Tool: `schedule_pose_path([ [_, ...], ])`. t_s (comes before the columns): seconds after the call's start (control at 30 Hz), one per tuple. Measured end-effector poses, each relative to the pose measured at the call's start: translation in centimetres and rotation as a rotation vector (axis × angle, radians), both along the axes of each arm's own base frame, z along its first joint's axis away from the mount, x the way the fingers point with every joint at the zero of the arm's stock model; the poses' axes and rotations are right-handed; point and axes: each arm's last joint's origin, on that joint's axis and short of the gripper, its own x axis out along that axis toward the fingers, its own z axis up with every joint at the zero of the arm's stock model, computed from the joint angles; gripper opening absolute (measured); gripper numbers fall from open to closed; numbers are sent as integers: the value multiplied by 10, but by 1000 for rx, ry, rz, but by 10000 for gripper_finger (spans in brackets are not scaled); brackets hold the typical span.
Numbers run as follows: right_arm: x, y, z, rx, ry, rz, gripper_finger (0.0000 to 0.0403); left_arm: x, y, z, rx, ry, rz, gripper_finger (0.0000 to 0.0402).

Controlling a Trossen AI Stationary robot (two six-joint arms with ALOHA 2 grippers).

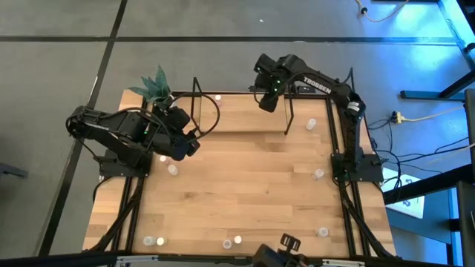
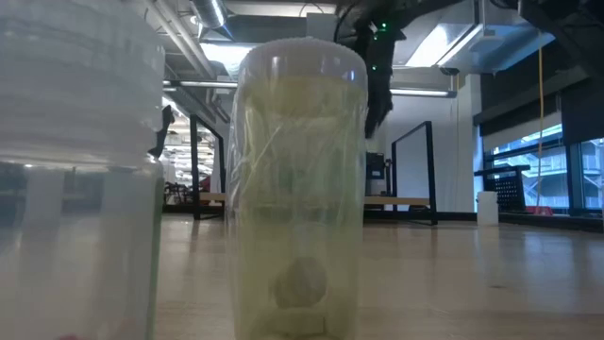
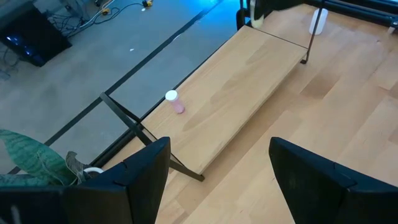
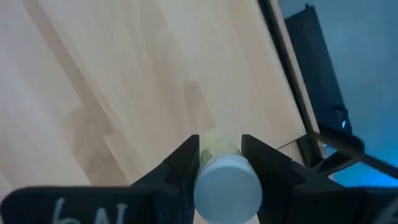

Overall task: Pick and place medicine bottles onto shelf by color
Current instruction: Put the top yellow pill bottle on the shelf

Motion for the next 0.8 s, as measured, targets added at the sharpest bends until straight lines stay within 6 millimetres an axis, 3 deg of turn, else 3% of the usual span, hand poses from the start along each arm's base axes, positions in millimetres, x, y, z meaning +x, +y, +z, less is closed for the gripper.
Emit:
schedule_pose_path([
  [0.3, 9, -7, -18, -139, -88, 109, 117, 0, 1, 0, 0, 0, 4, 267],
  [0.8, -9, -23, -49, -97, -12, 301, 117, 0, 1, 0, -1, -2, 5, 267],
])
